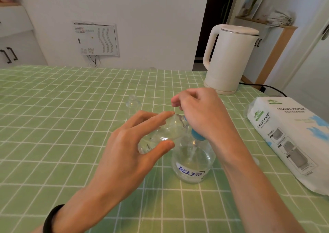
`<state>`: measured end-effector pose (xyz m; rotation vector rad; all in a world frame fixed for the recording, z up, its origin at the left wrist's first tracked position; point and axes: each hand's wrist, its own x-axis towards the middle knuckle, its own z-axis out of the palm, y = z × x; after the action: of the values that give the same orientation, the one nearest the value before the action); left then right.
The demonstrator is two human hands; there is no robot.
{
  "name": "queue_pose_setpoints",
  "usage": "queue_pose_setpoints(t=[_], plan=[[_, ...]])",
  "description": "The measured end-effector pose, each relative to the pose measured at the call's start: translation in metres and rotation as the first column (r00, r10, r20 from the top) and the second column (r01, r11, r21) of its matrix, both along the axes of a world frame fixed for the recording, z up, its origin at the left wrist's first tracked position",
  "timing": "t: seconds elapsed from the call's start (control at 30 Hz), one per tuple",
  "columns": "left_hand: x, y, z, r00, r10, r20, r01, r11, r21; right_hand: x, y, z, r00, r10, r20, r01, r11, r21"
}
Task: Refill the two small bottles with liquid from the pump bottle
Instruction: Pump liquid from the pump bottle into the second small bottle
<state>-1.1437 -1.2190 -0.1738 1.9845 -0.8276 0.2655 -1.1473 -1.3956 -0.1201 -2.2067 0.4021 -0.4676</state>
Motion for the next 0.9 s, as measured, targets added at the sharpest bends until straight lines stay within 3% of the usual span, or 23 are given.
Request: queue_pose_setpoints(t=[0.2, 0.5, 0.9], plan=[[0.0020, -0.0012, -0.0015, 1.000, -0.006, -0.006, 0.006, 1.000, 0.022, 0.0031, -0.0022, -0.0021, 0.997, -0.009, -0.081, 0.017, 0.995, 0.095], [0.0002, 0.0000, -0.0010, 1.000, -0.011, -0.006, 0.011, 1.000, 0.006, -0.0020, 0.0020, 0.0025, 1.000, 0.014, -0.015, -0.014, 1.000, 0.012], [0.0009, -0.0010, -0.0029, 1.000, -0.003, -0.001, 0.003, 1.000, 0.009, -0.0011, -0.0033, -0.0006, 0.998, 0.001, -0.067, 0.001, 1.000, 0.027]])
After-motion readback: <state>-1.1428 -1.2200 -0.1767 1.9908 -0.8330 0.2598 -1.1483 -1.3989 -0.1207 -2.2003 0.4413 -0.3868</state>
